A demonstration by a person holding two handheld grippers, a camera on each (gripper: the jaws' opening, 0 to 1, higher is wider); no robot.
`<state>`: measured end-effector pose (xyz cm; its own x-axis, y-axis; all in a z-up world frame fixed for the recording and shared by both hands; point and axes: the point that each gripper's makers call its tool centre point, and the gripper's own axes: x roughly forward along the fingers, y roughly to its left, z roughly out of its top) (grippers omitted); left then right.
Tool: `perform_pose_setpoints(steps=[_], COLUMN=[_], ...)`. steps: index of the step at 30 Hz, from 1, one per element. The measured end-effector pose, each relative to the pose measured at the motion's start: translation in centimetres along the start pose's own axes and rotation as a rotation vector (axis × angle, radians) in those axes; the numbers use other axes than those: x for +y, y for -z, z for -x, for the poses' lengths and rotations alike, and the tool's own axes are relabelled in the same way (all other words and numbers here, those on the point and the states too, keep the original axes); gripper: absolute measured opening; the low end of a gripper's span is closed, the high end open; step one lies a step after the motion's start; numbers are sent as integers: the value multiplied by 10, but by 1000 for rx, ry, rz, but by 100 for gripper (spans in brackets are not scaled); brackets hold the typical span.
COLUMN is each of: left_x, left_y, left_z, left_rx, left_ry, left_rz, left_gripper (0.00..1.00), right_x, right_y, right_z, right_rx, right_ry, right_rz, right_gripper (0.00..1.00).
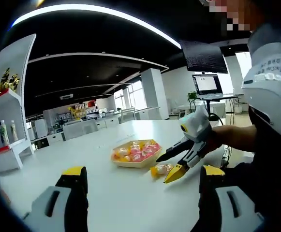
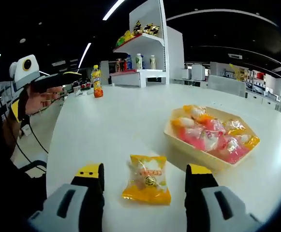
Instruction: Pick up the marshmallows scattered on the table and place them into the bowl on the table
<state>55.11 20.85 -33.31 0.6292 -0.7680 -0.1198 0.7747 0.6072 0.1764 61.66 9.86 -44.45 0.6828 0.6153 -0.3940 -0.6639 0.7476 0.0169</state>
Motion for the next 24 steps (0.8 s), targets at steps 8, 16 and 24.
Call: perform_pose_setpoints(steps=[8, 16, 24], left_x=[1, 1, -2], left_y=[2, 7, 4], left_z=[-5, -7, -7], left_rx=[7, 26, 20], left_ry=[9, 12, 15], left_rz=[1, -4, -9], left_gripper=[94, 93, 93], right_x=[-2, 4, 6], right_y=[0, 0, 0], right_z=[-2, -1, 1], right_rx=[-8, -24, -25], right_ry=[1, -23, -21], right_rz=[15, 66, 49], right_gripper=[49, 30, 25])
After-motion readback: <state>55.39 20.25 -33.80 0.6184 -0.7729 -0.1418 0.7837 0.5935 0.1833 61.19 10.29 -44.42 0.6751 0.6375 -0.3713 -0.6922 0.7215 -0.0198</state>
